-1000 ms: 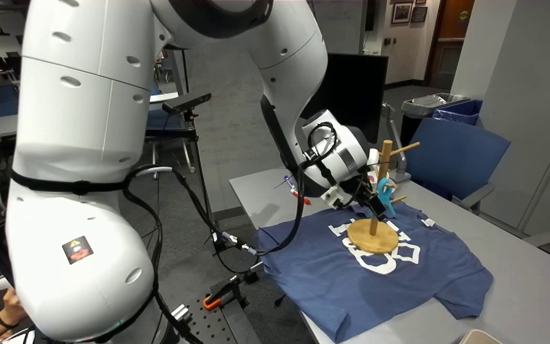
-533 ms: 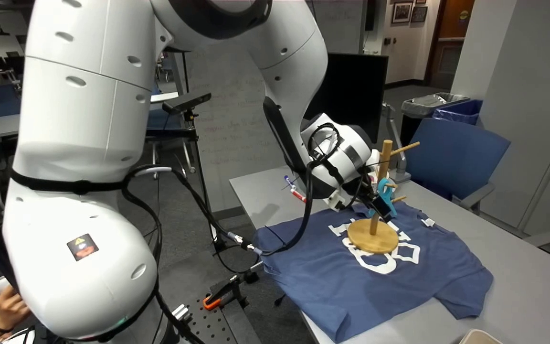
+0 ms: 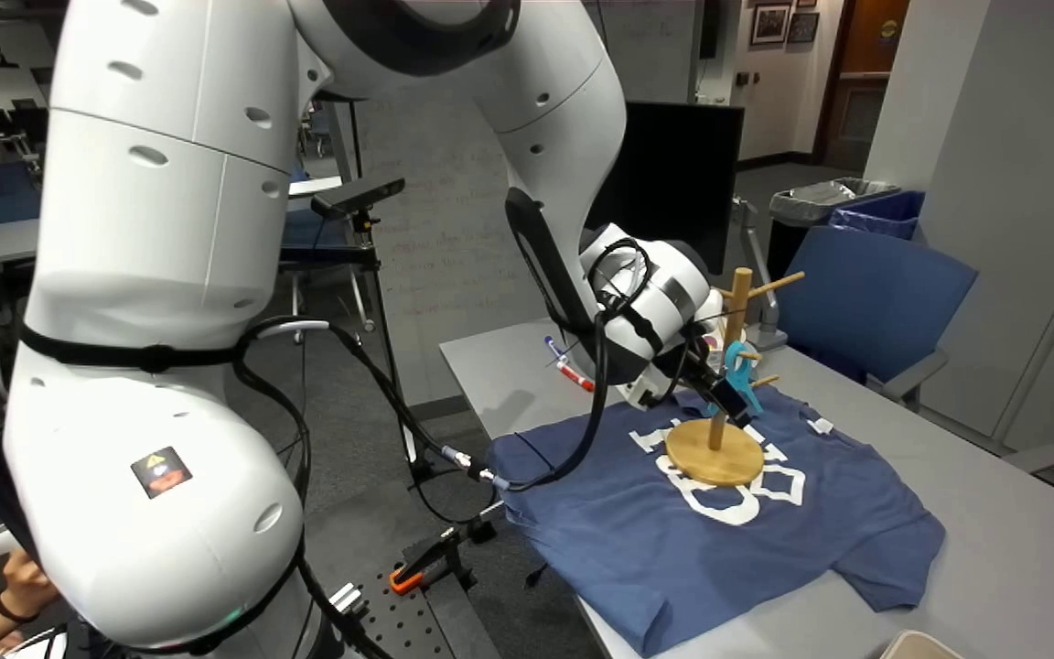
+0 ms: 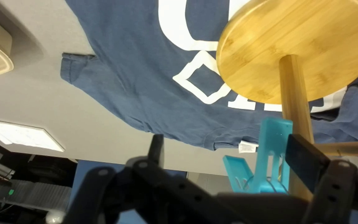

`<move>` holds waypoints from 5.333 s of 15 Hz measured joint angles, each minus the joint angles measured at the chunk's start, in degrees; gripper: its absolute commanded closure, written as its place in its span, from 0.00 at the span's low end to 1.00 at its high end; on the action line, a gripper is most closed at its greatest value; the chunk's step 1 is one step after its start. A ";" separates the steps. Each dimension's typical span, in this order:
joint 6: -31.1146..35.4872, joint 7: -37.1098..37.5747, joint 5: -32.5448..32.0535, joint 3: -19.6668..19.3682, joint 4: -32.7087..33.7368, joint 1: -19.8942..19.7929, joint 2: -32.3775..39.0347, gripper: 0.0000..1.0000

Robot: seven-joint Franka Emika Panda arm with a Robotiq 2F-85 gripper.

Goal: Unhang the blue object from the hanger

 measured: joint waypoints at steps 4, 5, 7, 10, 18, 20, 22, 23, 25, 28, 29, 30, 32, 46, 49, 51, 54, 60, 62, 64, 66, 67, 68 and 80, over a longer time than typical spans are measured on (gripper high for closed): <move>0.01 0.89 -0.01 0.41 0.07 0.72 0.40 0.00; 0.00 1.17 -0.01 0.42 0.17 0.99 0.48 0.00; 0.00 1.53 -0.06 0.40 0.57 1.30 0.63 0.00; -0.02 1.87 -0.58 0.27 1.48 1.35 1.17 0.00; -2.38 2.77 -2.29 -0.32 3.07 1.34 2.80 0.30; -2.67 2.84 -2.48 -0.41 3.14 1.34 2.90 0.45; -3.07 3.09 -2.85 -0.46 3.18 1.34 2.91 0.61; -3.29 3.26 -2.98 -0.48 3.19 1.34 2.91 0.70; -3.51 3.42 -3.01 -0.53 3.19 1.34 2.91 0.85; -3.55 3.48 -3.01 -0.57 3.19 1.34 2.92 0.94; -3.55 3.48 -3.01 -0.57 3.19 1.34 2.91 0.94; -3.55 3.49 -3.01 -0.57 3.19 1.34 2.91 0.94; -3.55 3.49 -3.05 -0.57 3.19 1.34 2.91 0.94; -4.15 6.01 -6.58 -0.64 -0.69 2.03 -2.16 0.94; -5.09 6.09 -6.61 -1.07 -2.60 2.03 -3.69 0.94; -5.75 6.18 -6.73 -1.51 -3.84 2.02 -4.72 0.94; -6.67 6.96 -7.60 -2.14 -5.47 2.02 -6.17 0.94; -8.20 8.95 -9.25 -3.21 -8.51 2.02 -9.18 0.94; -8.95 9.60 -9.77 -3.37 -9.48 2.02 -10.23 0.94; -9.62 10.24 -10.06 -3.48 -10.49 2.02 -11.33 0.94; -10.58 10.74 -10.25 -3.65 -11.55 2.02 -12.50 0.94; -11.10 10.89 -10.37 -3.89 -12.01 2.01 -13.09 0.94; -11.46 10.95 -10.54 -4.25 -12.53 1.99 -13.73 0.94; -4.52 10.65 -10.79 -6.41 -24.56 1.42 -20.33 0.94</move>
